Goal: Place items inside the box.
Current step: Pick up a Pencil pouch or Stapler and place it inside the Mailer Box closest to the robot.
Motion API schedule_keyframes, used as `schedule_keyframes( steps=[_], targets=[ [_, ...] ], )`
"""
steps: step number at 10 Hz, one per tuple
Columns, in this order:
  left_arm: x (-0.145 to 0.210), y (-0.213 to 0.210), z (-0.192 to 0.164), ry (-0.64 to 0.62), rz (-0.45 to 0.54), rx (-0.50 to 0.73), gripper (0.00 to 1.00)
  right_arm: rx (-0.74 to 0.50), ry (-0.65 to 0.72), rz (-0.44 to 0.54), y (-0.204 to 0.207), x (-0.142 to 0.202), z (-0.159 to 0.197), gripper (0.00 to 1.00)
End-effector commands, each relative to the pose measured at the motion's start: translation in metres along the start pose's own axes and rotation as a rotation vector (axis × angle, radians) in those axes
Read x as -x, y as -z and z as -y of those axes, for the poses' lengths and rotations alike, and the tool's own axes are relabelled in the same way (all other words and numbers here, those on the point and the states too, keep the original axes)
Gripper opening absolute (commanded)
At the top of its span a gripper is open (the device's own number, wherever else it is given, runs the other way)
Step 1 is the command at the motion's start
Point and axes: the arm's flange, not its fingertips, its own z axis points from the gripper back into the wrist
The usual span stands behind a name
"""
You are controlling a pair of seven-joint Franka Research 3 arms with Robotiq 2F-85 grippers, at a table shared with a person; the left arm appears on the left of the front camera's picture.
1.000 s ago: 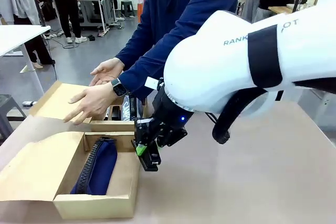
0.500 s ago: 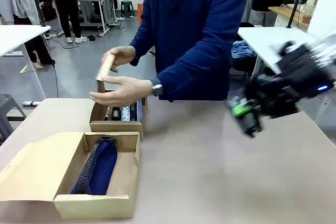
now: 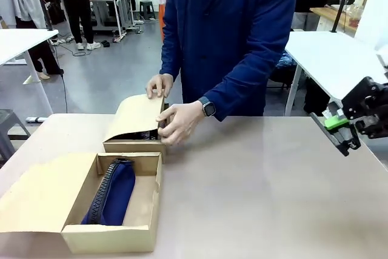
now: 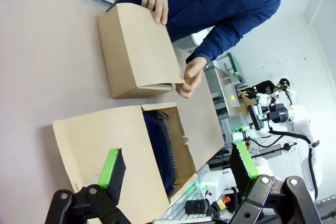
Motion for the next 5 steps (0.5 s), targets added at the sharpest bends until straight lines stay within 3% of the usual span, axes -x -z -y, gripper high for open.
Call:
schedule_keyframes(
  steps=[1, 4, 5],
  targets=[
    [0.000, 0.001, 0.000, 0.015, 0.015, 0.020, 1.00, -0.026, -0.026, 0.008, -0.008, 0.007, -0.007, 0.33],
    [0.000, 0.001, 0.000, 0.015, 0.015, 0.020, 1.00, 0.007, 0.004, -0.002, 0.001, 0.000, -0.001, 0.33],
    [0.000, 0.001, 0.000, 0.015, 0.015, 0.020, 1.00, 0.011, -0.072, -0.040, 0.009, 0.001, -0.019, 0.33]
  ],
)
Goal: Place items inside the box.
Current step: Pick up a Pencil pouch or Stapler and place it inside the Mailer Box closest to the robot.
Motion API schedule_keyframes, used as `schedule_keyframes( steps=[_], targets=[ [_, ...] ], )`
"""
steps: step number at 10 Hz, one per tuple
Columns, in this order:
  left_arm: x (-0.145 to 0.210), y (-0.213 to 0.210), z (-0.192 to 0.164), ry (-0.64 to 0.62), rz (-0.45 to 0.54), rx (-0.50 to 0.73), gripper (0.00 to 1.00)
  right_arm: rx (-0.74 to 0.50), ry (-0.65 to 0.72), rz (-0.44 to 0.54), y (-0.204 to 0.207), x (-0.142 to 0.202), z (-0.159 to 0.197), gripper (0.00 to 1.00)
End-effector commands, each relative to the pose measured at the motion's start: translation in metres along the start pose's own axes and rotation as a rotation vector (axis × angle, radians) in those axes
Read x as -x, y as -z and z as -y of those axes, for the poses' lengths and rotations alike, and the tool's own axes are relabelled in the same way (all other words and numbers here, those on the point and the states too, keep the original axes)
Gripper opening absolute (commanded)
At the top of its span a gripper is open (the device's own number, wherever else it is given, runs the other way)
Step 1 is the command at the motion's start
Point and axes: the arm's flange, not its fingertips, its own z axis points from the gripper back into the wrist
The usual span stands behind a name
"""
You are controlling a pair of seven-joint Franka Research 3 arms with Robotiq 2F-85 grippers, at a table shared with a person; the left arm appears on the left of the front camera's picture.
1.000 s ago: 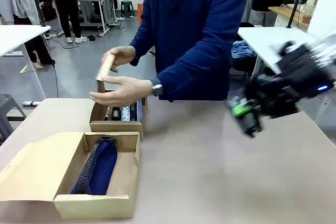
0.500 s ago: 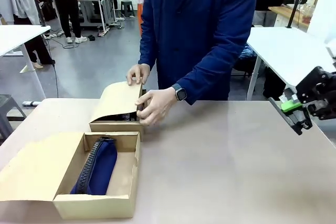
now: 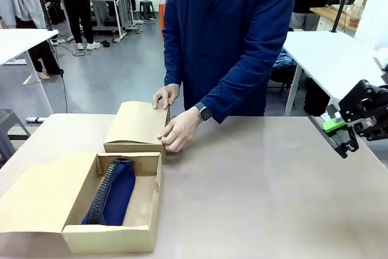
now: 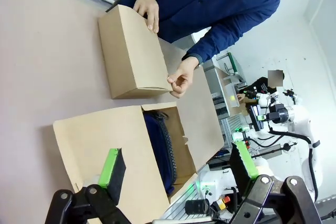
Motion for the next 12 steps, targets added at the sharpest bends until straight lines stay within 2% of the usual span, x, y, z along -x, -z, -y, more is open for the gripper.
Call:
schedule_keyframes(
  steps=[1, 3, 6, 7, 10, 11, 12],
  targets=[
    [0.001, 0.001, 0.000, 0.015, 0.015, 0.020, 1.00, 0.020, -0.090, -0.057, 0.016, -0.005, -0.029, 0.33],
    [0.001, 0.001, 0.000, 0.015, 0.015, 0.020, 1.00, 0.045, -0.183, -0.126, 0.044, -0.010, -0.068, 0.33],
    [0.001, 0.001, 0.000, 0.015, 0.015, 0.020, 1.00, 0.192, -0.301, -0.217, 0.112, -0.015, -0.133, 0.33],
    [0.001, 0.001, 0.000, 0.015, 0.015, 0.020, 1.00, 0.170, -0.292, -0.237, 0.113, -0.024, -0.130, 0.33],
    [0.001, 0.001, 0.000, 0.015, 0.015, 0.020, 1.00, 0.142, -0.228, -0.164, 0.088, -0.017, -0.105, 0.33],
    [0.001, 0.001, 0.000, 0.015, 0.015, 0.020, 1.00, 0.161, -0.236, -0.145, 0.096, -0.014, -0.110, 0.33],
    [0.001, 0.001, 0.000, 0.015, 0.015, 0.020, 1.00, 0.175, -0.268, -0.144, 0.125, -0.013, -0.131, 0.33]
  ],
)
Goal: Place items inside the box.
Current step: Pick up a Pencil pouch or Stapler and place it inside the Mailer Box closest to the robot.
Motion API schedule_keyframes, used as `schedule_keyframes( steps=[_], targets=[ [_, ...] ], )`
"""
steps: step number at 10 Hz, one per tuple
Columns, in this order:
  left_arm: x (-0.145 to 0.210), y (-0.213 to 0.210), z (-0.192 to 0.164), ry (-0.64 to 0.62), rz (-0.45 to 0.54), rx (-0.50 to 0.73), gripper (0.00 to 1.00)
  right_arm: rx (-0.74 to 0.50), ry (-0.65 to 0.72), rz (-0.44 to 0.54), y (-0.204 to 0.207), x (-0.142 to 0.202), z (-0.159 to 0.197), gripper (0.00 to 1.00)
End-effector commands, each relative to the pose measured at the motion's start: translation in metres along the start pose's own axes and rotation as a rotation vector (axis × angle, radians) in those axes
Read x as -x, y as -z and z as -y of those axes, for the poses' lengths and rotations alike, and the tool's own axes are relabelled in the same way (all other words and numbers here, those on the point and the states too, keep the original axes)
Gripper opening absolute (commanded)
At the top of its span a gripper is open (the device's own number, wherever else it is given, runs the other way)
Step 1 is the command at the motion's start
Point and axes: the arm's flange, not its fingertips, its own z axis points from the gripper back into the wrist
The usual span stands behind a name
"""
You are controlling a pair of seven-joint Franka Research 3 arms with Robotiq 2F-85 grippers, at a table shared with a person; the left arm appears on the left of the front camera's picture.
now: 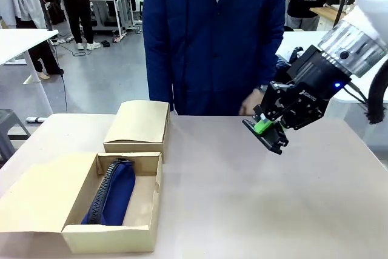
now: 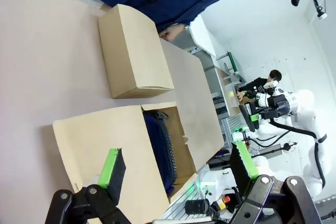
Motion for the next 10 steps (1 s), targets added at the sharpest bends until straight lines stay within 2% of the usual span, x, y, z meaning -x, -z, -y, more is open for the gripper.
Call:
schedule_keyframes(
  steps=[1, 2, 3, 4, 5, 6, 8, 9, 10],
  targets=[
    [0.001, 0.001, 0.000, 0.014, 0.015, 0.020, 1.00, -0.021, -0.040, 0.056, 0.049, -0.016, -0.052, 0.33],
    [0.001, 0.001, 0.000, 0.014, 0.015, 0.020, 1.00, -0.060, -0.054, 0.077, 0.075, -0.026, -0.087, 0.33],
    [0.001, 0.001, 0.000, 0.014, 0.015, 0.020, 1.00, -0.037, -0.093, 0.105, 0.103, -0.032, -0.121, 0.33],
    [0.001, 0.001, 0.000, 0.014, 0.015, 0.020, 1.00, -0.007, -0.124, 0.057, 0.136, -0.034, -0.149, 0.33],
    [0.001, 0.001, 0.000, 0.014, 0.015, 0.020, 1.00, 0.076, -0.146, 0.004, 0.163, -0.032, -0.163, 0.33],
    [0.001, 0.001, 0.000, 0.014, 0.015, 0.020, 1.00, 0.083, -0.164, -0.031, 0.186, -0.030, -0.173, 0.33],
    [0.001, 0.001, 0.000, 0.014, 0.015, 0.020, 1.00, -0.001, -0.144, 0.008, 0.229, -0.025, -0.189, 0.33],
    [0.001, 0.001, 0.000, 0.014, 0.015, 0.020, 1.00, 0.023, -0.129, 0.024, 0.249, -0.026, -0.187, 0.33],
    [0.001, 0.001, 0.000, 0.014, 0.015, 0.020, 1.00, 0.058, -0.147, -0.009, 0.264, -0.024, -0.182, 0.33]
  ],
)
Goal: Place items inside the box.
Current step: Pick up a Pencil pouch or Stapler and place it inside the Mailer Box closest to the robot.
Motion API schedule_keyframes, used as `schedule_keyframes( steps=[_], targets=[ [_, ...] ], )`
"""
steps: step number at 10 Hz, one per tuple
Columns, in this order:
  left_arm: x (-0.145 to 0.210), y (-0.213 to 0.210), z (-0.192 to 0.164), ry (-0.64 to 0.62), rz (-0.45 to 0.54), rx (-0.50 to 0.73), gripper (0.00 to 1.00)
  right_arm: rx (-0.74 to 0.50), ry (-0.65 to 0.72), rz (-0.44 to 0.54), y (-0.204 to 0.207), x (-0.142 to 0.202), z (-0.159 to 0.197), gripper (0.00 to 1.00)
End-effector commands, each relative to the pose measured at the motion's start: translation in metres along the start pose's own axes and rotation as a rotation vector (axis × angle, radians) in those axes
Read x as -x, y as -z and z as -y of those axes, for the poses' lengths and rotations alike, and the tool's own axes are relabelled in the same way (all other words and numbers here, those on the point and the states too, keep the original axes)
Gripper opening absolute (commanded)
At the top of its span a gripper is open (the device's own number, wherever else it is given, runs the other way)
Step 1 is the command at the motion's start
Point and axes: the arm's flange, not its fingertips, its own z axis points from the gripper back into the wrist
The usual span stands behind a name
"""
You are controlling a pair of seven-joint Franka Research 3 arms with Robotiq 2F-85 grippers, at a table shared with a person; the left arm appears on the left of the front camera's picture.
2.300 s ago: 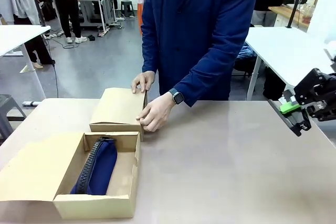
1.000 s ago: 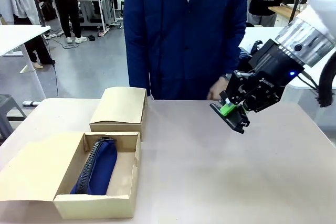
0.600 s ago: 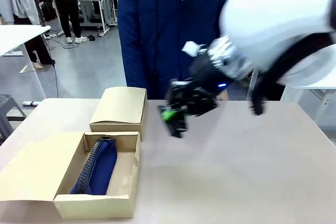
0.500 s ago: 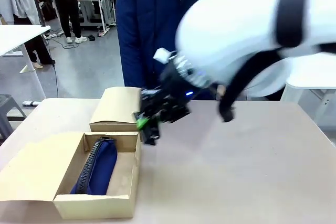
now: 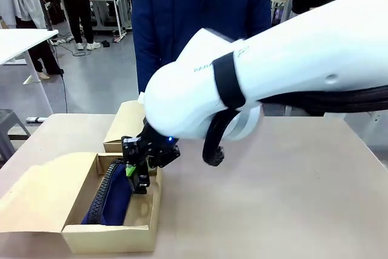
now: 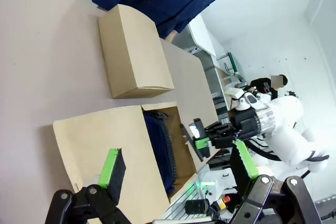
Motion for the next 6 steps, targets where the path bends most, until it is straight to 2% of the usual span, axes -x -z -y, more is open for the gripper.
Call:
schedule_keyframes(
  steps=[1, 3, 5, 6],
  targets=[
    [0.0006, 0.0008, -0.0001, 0.014, 0.016, 0.020, 1.00, 0.050, -0.011, 0.005, 0.0125, -0.0023, -0.0086, 0.33],
    [0.0006, 0.0008, -0.0001, 0.014, 0.016, 0.020, 1.00, 0.092, -0.040, -0.020, 0.0130, -0.0012, -0.0069, 0.33],
    [0.0006, 0.0008, -0.0001, 0.014, 0.016, 0.020, 1.00, 0.069, -0.030, -0.030, 0.0121, -0.0024, -0.0056, 0.33],
    [0.0006, 0.0008, -0.0001, 0.014, 0.016, 0.020, 1.00, 0.053, -0.027, -0.038, 0.0111, -0.0036, -0.0046, 0.92]
  ],
)
